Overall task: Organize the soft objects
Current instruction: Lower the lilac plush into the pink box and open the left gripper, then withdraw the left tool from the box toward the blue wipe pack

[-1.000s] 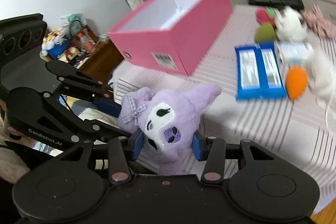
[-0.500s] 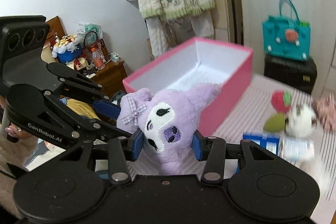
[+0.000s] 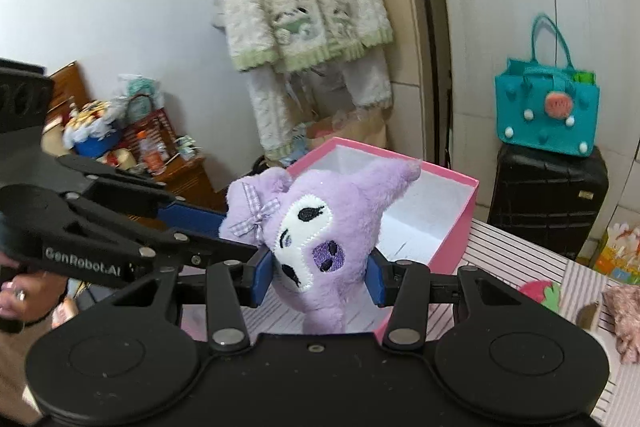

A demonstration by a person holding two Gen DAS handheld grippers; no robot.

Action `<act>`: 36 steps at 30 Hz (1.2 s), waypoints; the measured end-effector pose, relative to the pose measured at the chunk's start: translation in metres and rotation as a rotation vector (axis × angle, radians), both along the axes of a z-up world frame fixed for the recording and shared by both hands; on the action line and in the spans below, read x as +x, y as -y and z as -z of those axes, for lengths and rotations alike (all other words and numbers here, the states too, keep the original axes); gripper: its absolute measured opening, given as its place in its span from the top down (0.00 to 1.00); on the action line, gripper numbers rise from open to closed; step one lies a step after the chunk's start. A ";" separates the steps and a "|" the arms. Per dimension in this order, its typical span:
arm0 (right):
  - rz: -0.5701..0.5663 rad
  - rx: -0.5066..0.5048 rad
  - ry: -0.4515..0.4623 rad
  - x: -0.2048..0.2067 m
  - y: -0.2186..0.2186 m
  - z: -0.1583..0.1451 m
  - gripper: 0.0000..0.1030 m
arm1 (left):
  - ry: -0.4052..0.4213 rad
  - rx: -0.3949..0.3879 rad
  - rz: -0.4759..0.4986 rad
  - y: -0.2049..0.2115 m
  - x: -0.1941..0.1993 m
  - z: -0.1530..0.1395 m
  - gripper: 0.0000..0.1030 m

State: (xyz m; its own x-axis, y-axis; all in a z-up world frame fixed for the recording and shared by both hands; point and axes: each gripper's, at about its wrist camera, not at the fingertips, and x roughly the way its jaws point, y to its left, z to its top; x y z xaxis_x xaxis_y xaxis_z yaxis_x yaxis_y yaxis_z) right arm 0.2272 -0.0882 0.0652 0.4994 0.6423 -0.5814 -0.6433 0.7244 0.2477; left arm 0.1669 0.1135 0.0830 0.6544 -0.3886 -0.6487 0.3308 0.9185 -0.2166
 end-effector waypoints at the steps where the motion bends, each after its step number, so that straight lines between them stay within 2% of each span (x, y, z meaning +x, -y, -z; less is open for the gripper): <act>1: 0.006 0.003 -0.021 0.012 -0.002 0.004 0.49 | -0.012 0.011 -0.020 0.000 0.011 0.001 0.68; 4: 0.005 0.016 -0.101 0.047 -0.008 0.018 0.49 | -0.028 0.037 -0.061 -0.001 0.042 0.006 0.68; 10: 0.039 -0.037 -0.193 0.095 -0.024 0.041 0.49 | -0.153 0.026 -0.116 -0.016 0.108 0.027 0.69; 15: 0.044 -0.086 -0.207 0.116 -0.034 0.051 0.49 | -0.291 -0.040 -0.165 -0.030 0.146 0.054 0.68; 18: 0.017 -0.126 -0.199 0.118 -0.042 0.053 0.49 | -0.279 -0.012 -0.171 -0.034 0.151 0.058 0.69; 21: 0.004 -0.219 -0.154 0.118 -0.052 0.054 0.49 | -0.276 0.000 -0.164 -0.037 0.151 0.055 0.69; 27: -0.040 -0.327 -0.145 0.119 -0.072 0.061 0.49 | -0.187 0.057 -0.170 -0.041 0.150 0.045 0.69; 32: -0.074 -0.446 -0.103 0.118 -0.094 0.064 0.49 | -0.242 0.029 -0.150 -0.041 0.158 0.055 0.69; 36: -0.098 -0.526 -0.073 0.113 -0.103 0.069 0.47 | -0.219 0.031 -0.151 -0.042 0.158 0.055 0.69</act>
